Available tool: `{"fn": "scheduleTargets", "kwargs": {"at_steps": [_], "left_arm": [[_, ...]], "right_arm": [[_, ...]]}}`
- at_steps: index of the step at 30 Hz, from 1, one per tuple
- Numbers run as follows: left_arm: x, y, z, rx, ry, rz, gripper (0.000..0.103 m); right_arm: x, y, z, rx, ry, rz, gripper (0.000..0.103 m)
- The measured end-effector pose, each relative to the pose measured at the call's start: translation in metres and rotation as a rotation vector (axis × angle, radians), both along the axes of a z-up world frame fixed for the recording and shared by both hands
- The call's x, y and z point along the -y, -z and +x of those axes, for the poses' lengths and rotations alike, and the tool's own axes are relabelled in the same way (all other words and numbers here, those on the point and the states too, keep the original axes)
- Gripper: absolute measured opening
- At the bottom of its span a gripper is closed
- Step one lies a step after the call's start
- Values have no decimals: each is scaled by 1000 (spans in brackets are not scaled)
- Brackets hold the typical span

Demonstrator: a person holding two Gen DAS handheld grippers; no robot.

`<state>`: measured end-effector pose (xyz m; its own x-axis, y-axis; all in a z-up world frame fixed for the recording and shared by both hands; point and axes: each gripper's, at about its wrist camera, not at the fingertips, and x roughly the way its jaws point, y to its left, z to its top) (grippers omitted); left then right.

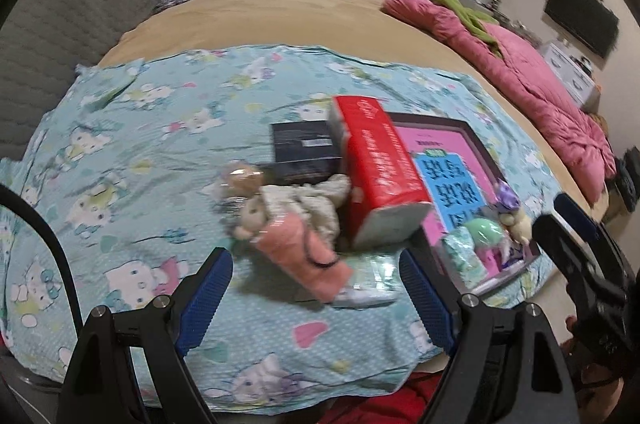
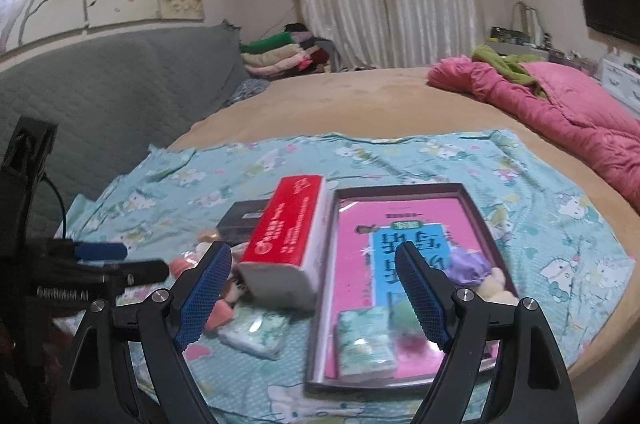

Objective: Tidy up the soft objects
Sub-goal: 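Lift both open grippers back toward the remaining pile, then grasp the bagged peach ball with the left gripper while the right gripper grasps the pink wrapped roll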

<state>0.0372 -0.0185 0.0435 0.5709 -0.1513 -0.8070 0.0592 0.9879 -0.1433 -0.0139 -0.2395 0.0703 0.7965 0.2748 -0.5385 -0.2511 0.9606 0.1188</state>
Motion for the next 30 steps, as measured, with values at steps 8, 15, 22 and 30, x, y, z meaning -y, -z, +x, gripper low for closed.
{"fn": "scheduleTargets", "kwargs": {"at_steps": [8, 15, 22, 30], "left_arm": [[-51, 5, 1, -3, -102, -6, 85], [-76, 18, 3, -20, -147, -34, 85], [-88, 35, 18, -37, -163, -65, 85], [-99, 61, 56, -83, -170, -136, 85]], "right_arm": [[-33, 9, -4, -29, -87, -44, 85], [-63, 23, -6, -61, -167, -90, 85], [-100, 44, -1, -88, -248, -132, 85], [-134, 83, 19, -138, -303, -187, 85]]}}
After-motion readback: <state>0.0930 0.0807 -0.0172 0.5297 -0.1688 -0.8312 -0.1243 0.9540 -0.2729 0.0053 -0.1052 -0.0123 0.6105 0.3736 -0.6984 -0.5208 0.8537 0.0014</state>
